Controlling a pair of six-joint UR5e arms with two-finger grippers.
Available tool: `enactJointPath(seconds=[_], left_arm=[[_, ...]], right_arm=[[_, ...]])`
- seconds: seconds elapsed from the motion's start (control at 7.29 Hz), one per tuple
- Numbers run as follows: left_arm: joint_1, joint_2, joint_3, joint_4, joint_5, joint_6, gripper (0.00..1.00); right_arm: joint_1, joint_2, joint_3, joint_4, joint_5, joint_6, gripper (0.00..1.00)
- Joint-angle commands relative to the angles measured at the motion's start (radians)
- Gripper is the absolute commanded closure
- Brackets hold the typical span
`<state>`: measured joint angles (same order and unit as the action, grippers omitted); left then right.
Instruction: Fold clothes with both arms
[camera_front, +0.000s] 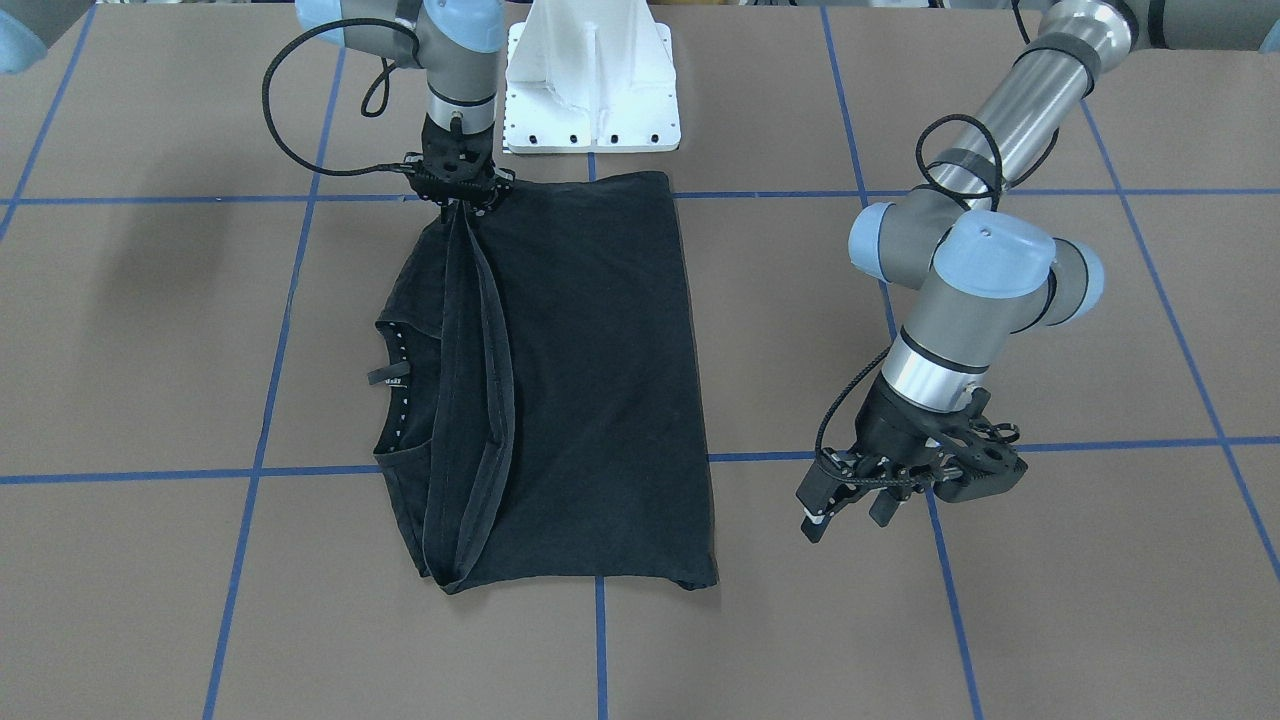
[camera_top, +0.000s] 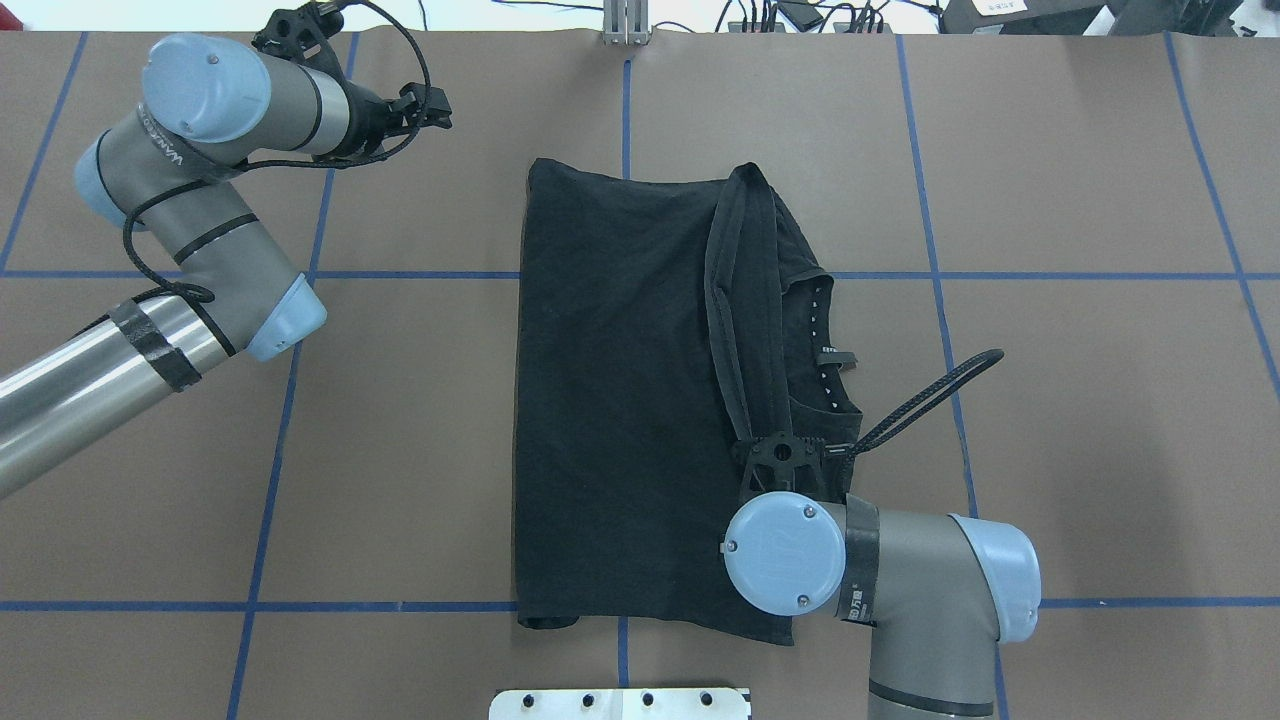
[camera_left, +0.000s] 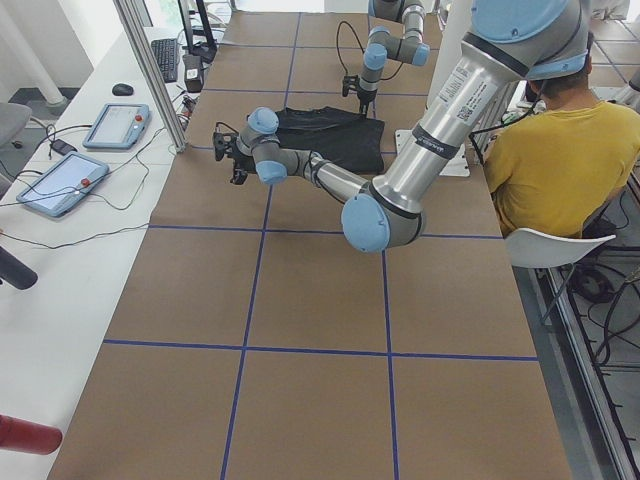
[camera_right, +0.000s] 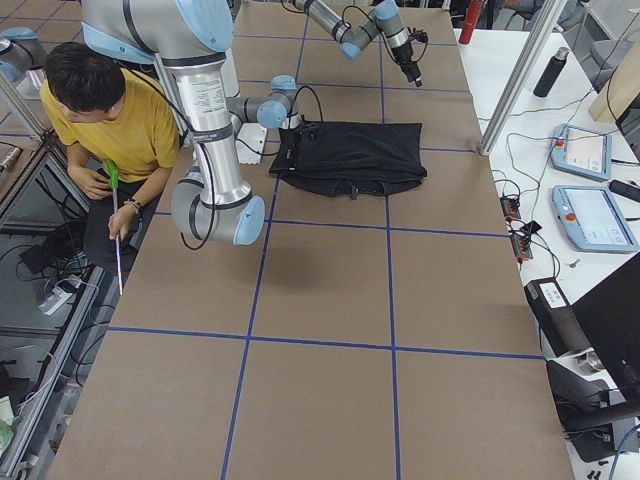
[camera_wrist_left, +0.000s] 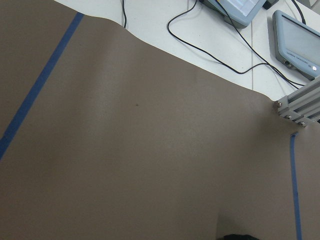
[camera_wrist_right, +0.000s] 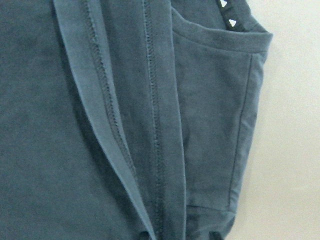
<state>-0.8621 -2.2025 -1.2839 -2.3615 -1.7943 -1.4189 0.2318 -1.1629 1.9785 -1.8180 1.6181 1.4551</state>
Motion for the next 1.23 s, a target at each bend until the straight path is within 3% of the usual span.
enactJointPath(seconds=[0.0,0.27,0.69,1.1], left_arm=[[0.0,0.0,0.0,0.001,0.0,0.0,0.0],[0.0,0.0,0.0,0.001,0.0,0.0,0.0],[0.002,0.006,0.001,0.001,0.0,0.0,0.0],[0.003,0.004,0.001,0.001,0.0,0.0,0.0]], right_arm=[[0.024,-0.046,0.057,0.0,0.014,-0.06,0.0],[0.073,-0.026,0.028,0.0,0.02,-0.105,0.0],[0.138,0.216,-0.203,0.0,0.051,-0.113,0.0],[0.133,0.204,-0.251,0.002,0.055,-0.146,0.0]])
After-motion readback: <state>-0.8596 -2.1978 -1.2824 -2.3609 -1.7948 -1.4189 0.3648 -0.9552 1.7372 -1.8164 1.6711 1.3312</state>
